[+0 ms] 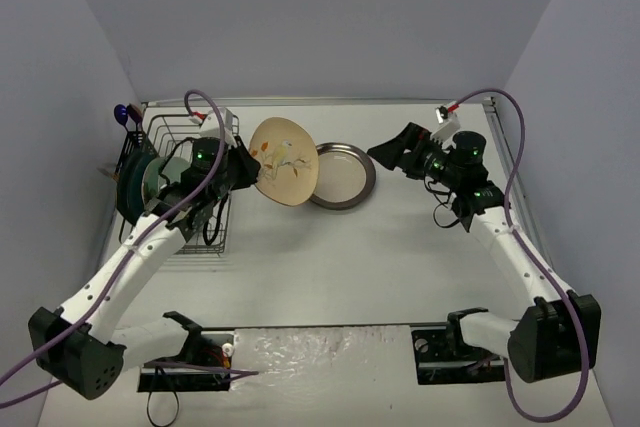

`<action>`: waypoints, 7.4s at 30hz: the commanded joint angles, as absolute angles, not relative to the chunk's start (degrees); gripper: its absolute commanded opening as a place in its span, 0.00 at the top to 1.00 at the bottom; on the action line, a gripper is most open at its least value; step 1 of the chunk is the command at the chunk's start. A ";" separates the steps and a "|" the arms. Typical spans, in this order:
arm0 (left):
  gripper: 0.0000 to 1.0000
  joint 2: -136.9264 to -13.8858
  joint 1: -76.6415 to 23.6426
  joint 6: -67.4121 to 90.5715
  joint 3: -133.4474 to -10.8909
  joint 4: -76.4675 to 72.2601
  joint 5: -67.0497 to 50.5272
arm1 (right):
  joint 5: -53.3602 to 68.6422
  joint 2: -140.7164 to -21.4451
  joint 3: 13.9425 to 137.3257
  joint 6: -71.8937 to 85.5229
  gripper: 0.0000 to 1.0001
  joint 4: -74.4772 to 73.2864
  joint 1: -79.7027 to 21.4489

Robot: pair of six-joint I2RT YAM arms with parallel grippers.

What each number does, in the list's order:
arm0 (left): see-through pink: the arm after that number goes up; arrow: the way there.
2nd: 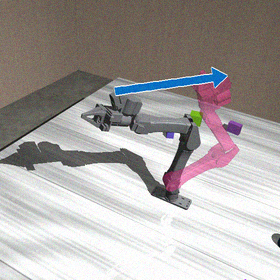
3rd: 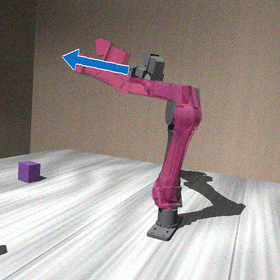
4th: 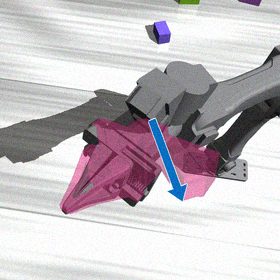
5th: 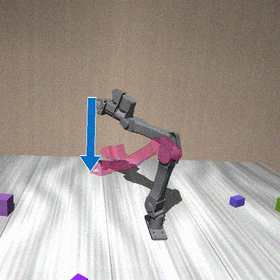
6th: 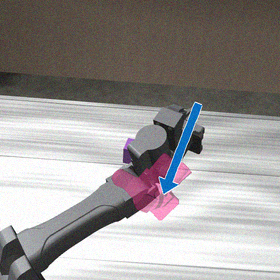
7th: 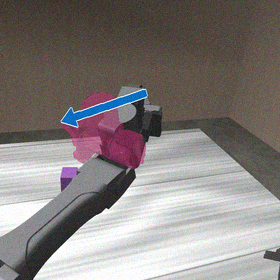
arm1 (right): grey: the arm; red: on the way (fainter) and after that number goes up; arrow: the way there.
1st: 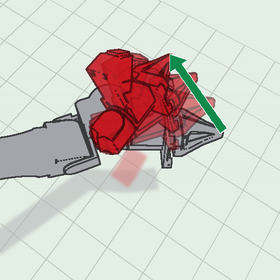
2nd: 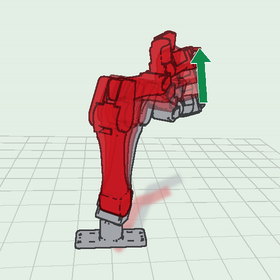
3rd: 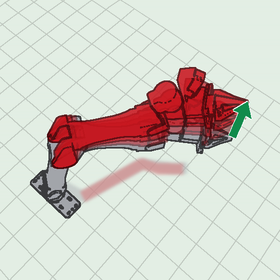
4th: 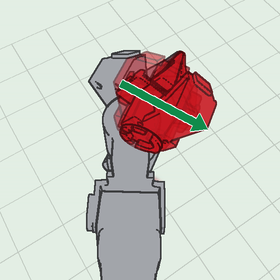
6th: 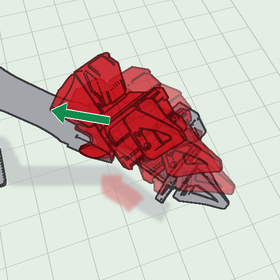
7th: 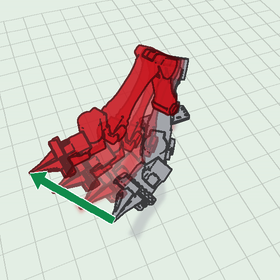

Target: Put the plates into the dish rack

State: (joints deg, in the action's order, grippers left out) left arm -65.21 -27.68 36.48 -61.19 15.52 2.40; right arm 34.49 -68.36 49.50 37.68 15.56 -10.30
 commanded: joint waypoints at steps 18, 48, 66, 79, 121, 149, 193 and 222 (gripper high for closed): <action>1.00 -60.45 -19.22 -9.66 -80.75 30.96 33.17 | 36.52 -62.44 45.88 32.93 0.00 15.54 -9.45; 1.00 -69.04 -11.90 -8.78 -66.02 20.96 23.99 | 36.86 -65.40 41.12 32.92 0.00 18.74 -7.56; 0.45 -66.55 -11.60 -7.03 -63.02 21.48 25.14 | 33.93 -75.05 40.13 36.27 0.01 26.54 -7.56; 0.03 -54.44 -10.47 -0.61 -61.02 18.67 22.31 | 27.97 -91.39 44.14 38.85 0.06 34.57 -7.73; 0.03 -48.02 -8.29 15.45 -57.17 17.70 -0.16 | 36.57 -113.38 49.53 45.68 1.00 47.61 -10.84; 0.03 -62.16 -27.55 46.37 -55.86 -0.75 -13.59 | 45.84 -72.51 38.03 62.01 1.00 53.64 -11.14; 1.00 -61.91 -32.20 39.73 -63.82 6.80 -4.29 | 38.94 -62.61 35.57 43.59 0.06 30.33 -12.02; 1.00 -68.19 -28.86 -7.42 -85.89 34.72 46.87 | 35.33 -54.93 35.56 30.36 0.00 14.03 -9.62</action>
State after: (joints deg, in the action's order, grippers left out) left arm -65.75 -30.74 -3.44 -81.46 42.29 41.43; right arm 36.23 -57.22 33.06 32.47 13.43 -10.13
